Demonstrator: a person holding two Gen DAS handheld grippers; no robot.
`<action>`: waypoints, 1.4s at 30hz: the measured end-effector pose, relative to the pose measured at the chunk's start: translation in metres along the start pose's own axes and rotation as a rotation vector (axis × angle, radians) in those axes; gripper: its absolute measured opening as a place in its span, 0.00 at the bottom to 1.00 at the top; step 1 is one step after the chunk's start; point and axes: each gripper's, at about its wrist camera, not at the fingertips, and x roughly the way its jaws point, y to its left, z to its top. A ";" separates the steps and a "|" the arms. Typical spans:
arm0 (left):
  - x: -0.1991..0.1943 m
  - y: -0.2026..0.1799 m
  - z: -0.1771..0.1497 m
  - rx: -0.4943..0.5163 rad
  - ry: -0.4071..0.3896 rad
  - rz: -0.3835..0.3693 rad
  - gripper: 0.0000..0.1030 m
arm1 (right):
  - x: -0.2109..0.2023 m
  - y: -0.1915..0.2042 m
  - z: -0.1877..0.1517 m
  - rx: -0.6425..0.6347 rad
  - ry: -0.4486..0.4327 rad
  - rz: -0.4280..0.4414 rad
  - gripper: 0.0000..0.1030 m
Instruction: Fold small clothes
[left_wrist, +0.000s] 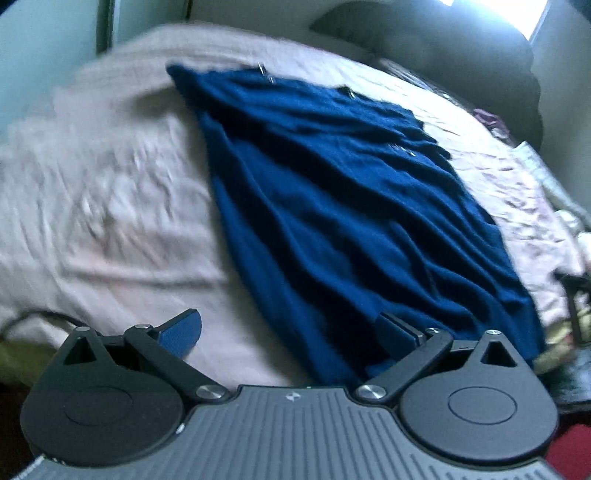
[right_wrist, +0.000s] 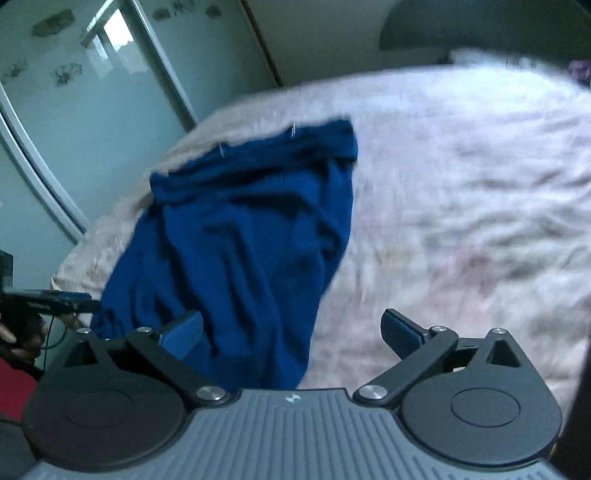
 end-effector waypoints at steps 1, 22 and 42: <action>0.001 0.000 -0.002 -0.008 0.003 -0.004 0.98 | 0.008 -0.002 -0.004 0.014 0.023 0.026 1.00; 0.002 -0.021 -0.017 0.072 0.017 -0.136 0.03 | 0.031 0.010 -0.037 -0.028 0.013 0.126 1.00; -0.003 -0.002 -0.021 0.078 0.001 -0.164 0.12 | 0.028 0.011 -0.040 0.030 0.021 0.211 0.29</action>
